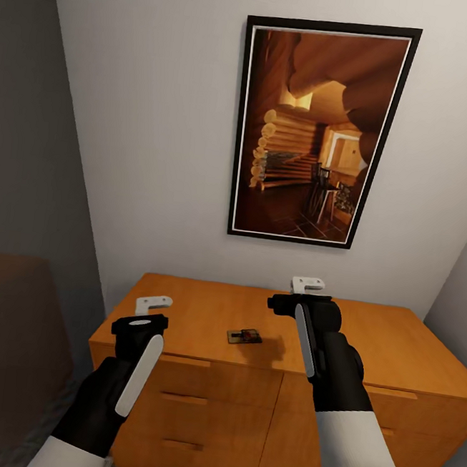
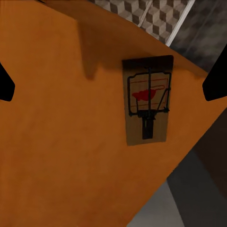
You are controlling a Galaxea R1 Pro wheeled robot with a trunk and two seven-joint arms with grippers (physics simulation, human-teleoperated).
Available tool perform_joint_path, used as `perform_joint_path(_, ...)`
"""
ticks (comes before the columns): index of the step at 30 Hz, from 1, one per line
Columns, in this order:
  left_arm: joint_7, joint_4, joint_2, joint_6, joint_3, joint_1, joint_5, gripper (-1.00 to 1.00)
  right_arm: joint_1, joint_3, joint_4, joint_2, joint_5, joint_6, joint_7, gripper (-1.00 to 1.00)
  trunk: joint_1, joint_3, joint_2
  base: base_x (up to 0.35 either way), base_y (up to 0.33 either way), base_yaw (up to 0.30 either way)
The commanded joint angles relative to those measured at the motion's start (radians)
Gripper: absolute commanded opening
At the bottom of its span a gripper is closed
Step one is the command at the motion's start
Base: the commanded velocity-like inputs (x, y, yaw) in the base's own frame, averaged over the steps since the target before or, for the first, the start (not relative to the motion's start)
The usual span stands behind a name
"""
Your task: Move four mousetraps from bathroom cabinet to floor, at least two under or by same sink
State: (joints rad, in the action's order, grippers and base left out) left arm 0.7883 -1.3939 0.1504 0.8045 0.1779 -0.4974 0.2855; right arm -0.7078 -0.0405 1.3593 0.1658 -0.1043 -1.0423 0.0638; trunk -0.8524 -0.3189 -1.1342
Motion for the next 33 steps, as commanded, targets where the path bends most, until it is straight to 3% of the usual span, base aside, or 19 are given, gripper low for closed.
perform_joint_path(1, 0.01, -0.001, 0.0, 0.002, 0.001, -0.001, 0.011, 1.0, -0.001, -0.001, 0.001, 0.0, -0.006, -0.005, -0.001, 1.0, 0.0, -0.001, -0.001, 0.0, 0.0, 0.0)
perform_joint_path(7, -0.011, -0.001, -0.02, 0.005, 0.0, -0.001, 0.011, 1.0, -0.001, -0.001, 0.001, 0.0, -0.006, -0.005, -0.001, 1.0, 0.0, -0.001, -0.001, 0.0, 0.0, 0.0)
perform_joint_path(23, -0.167, 0.0, -0.108, 0.006, -0.002, -0.001, 0.006, 1.0, -0.001, 0.0, 0.001, 0.0, -0.006, -0.005, -0.001, 1.0, 0.0, -0.001, -0.001, 0.0, 0.0, 0.0)
perform_joint_path(33, -0.192, 0.001, -0.145, 0.006, -0.003, -0.001, 0.009, 1.0, -0.001, 0.001, 0.001, 0.0, -0.006, -0.005, -0.001, 1.0, 0.0, -0.001, -0.001, 0.0, 0.0, 0.0)
